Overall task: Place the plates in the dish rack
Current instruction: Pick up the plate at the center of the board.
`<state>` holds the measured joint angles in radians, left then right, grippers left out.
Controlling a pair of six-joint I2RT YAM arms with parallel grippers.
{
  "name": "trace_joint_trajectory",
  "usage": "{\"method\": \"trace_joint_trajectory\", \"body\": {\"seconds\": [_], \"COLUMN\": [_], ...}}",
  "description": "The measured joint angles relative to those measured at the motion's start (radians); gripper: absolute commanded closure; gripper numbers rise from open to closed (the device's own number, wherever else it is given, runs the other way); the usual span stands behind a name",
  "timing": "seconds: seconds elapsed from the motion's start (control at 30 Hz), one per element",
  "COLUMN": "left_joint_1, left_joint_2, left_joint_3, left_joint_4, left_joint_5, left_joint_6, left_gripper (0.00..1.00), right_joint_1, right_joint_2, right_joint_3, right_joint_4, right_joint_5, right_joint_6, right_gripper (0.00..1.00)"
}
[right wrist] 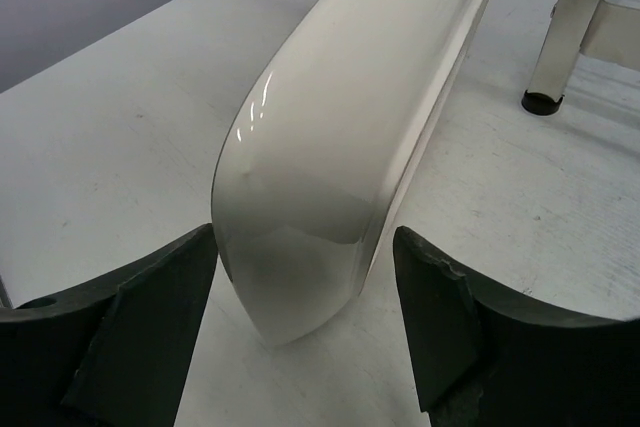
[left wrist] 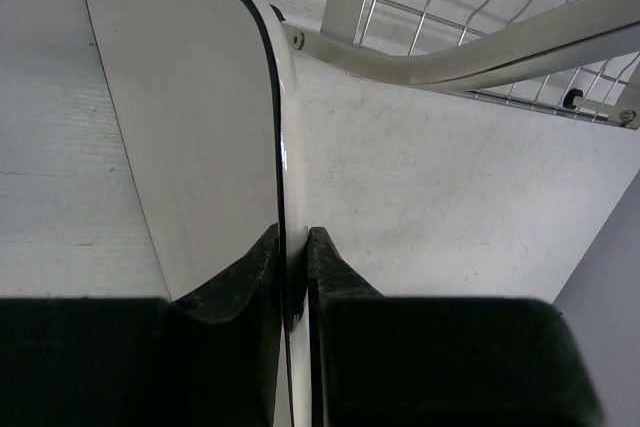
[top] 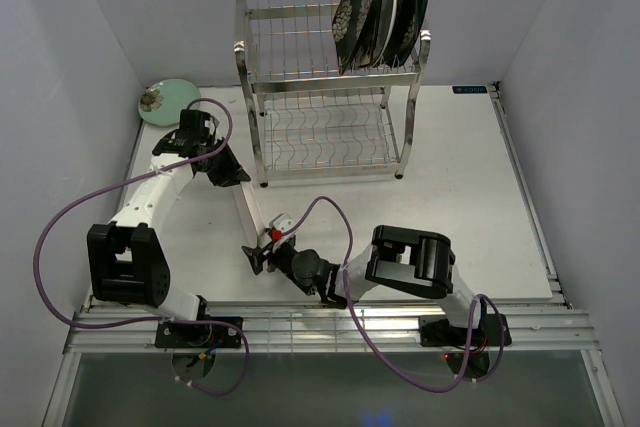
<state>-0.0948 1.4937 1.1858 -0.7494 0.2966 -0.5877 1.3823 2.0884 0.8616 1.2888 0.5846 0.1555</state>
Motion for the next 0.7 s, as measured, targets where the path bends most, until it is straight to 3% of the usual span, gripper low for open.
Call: {"method": "trace_joint_trajectory", "body": {"seconds": [0.23, 0.27, 0.47, 0.7], "left_joint_1": [0.0, 0.0, 0.0, 0.0], "left_joint_2": [0.0, 0.0, 0.0, -0.003], "left_joint_3": [0.0, 0.0, -0.002, -0.001], "left_joint_4": [0.0, 0.001, 0.002, -0.001], "left_joint_5": [0.002, 0.002, 0.003, 0.004], "left_joint_6": [0.001, 0.001, 0.0, -0.002], "left_gripper": [1.0, 1.0, 1.0, 1.0], "right_joint_1": [0.0, 0.0, 0.0, 0.001], "right_joint_2": [0.02, 0.021, 0.026, 0.019], "right_joint_3": [0.0, 0.0, -0.01, -0.016], "right_joint_4": [0.0, 0.0, 0.009, 0.01], "right_joint_5": [0.002, 0.004, 0.022, 0.03], "right_joint_6": [0.014, 0.019, 0.026, 0.005], "right_gripper": [0.36, 0.43, 0.63, 0.77]}}
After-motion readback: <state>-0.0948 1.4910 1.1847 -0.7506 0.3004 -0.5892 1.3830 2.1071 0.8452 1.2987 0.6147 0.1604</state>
